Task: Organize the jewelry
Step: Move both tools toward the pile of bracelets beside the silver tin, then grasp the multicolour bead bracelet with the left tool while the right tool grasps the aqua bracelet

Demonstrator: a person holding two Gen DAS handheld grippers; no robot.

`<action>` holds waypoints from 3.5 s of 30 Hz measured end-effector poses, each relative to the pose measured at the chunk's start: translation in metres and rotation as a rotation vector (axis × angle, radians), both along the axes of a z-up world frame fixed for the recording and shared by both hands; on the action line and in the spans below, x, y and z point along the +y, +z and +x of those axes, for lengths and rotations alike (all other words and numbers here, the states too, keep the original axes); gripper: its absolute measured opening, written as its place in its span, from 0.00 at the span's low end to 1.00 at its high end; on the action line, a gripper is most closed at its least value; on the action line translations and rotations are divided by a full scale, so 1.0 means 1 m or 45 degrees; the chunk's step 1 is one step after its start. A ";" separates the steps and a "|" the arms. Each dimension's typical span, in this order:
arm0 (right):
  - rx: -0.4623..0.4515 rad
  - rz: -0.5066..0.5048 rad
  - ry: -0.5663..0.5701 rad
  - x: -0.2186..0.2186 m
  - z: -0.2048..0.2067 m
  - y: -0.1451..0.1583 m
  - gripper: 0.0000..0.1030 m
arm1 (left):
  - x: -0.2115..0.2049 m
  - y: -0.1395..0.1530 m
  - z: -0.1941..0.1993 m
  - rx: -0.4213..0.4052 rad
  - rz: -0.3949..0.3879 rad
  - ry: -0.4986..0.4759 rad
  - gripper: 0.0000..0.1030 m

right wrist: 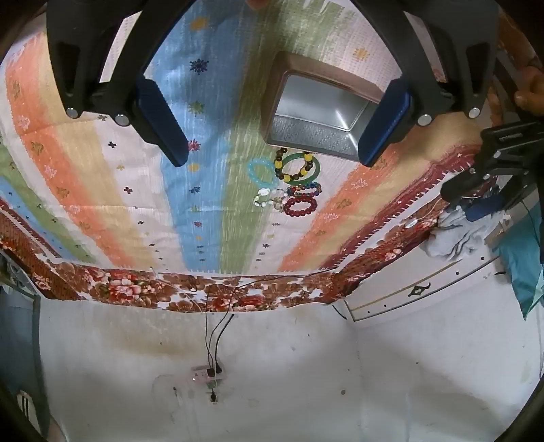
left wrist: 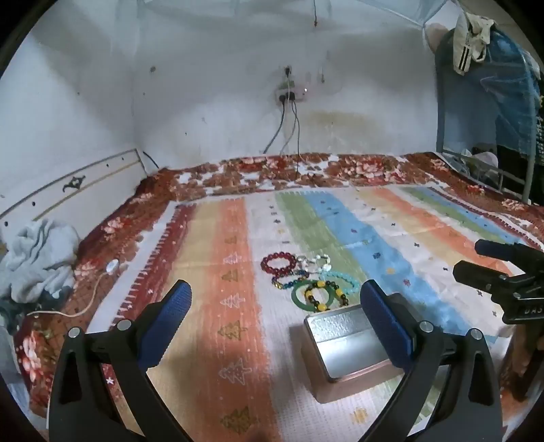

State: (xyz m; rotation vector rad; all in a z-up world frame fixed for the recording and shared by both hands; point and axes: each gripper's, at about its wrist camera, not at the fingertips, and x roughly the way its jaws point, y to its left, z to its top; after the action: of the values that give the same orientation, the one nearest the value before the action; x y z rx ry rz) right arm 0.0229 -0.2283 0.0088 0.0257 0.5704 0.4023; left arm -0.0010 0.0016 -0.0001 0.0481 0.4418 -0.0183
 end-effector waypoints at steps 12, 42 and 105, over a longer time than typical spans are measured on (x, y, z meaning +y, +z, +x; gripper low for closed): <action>-0.019 -0.015 -0.001 0.000 -0.001 0.000 0.95 | 0.005 -0.008 0.013 0.089 -0.020 0.007 0.95; 0.008 -0.022 0.004 0.002 0.015 -0.003 0.95 | 0.022 -0.014 0.039 0.221 -0.074 0.034 0.95; 0.394 -0.200 0.050 0.029 0.180 -0.069 0.95 | 0.035 -0.075 0.218 0.660 -0.099 0.004 0.95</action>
State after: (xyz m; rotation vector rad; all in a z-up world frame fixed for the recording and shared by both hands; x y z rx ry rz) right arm 0.2033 -0.1992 -0.0603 -0.0751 0.9077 0.3934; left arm 0.2168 0.0371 -0.0747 -0.0358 0.9589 -0.0456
